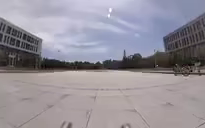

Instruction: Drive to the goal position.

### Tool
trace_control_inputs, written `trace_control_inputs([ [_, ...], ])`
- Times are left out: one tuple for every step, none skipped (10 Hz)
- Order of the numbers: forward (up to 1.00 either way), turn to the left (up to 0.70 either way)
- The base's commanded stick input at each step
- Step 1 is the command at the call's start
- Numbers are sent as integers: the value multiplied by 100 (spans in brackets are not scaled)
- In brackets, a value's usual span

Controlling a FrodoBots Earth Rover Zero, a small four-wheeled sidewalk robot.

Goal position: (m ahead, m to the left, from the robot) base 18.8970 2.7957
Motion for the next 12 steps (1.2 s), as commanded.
trace_control_inputs([
  [70, 3],
  [70, 3],
  [70, 3],
  [70, 3],
  [70, 3],
  [70, 3],
  [70, 3],
  [70, 3],
  [70, 3],
  [70, 3],
  [70, 3],
  [70, 3],
])
